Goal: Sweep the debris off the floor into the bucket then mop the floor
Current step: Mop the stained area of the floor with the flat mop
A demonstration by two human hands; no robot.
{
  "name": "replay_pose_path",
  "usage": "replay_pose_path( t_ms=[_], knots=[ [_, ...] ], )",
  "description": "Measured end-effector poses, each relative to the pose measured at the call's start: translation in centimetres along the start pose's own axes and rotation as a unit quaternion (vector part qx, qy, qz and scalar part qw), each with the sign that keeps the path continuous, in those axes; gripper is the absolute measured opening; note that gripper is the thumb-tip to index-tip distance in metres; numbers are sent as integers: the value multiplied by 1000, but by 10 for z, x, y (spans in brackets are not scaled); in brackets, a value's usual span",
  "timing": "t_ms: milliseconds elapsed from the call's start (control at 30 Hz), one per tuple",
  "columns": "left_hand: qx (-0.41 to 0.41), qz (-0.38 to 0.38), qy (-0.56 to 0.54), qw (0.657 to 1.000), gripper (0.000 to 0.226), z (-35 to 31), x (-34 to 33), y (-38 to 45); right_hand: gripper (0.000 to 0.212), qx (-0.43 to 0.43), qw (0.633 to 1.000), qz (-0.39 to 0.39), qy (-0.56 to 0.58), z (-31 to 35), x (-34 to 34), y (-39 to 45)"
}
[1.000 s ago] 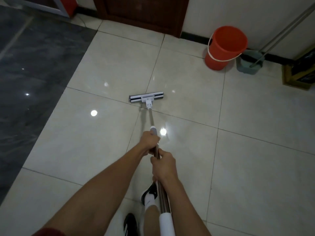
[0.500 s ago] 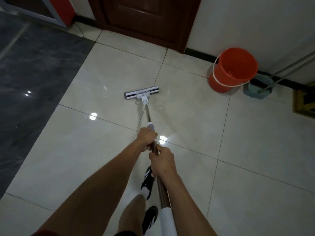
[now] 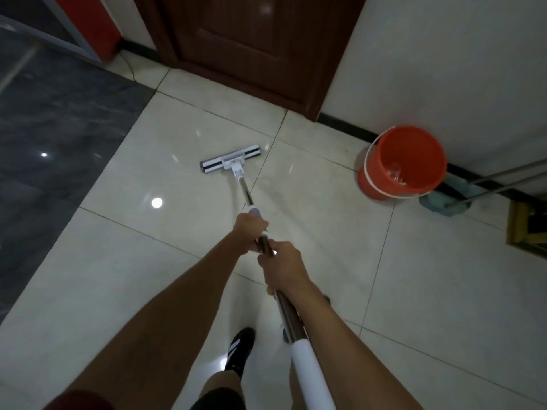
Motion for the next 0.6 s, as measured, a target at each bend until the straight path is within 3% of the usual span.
replay_pose_path(
  t_ms=[100, 233, 367, 500, 600],
  knots=[
    [31, -6, 1, 1000, 6, -6, -28, -13, 23, 33, 998, 29, -46, -9, 30, 11],
    [98, -33, -41, 994, 11, -7, -73, -22, 28, 108, 984, 51, -135, -32, 71, 40],
    [89, -27, -34, 995, 30, -23, -129, -20, 27, 146, 965, 81, -202, -37, 132, 74],
    [107, -13, -92, 990, 24, -71, -167, -42, 28, 176, 941, 107, -267, -23, 186, 113],
    [110, -14, -106, 988, 25, -104, -189, -46, 29, 217, 903, 123, -349, -4, 221, 137]
  ],
)
Point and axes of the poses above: each hand's wrist, its own y-axis towards the middle knuckle, its own x-axis out of the back of the hand, z = x × y, the point moved 7 cm from there along y, towards the middle knuckle, and after that the axes turned 13 degrees about -z, right-handed, at the moved point
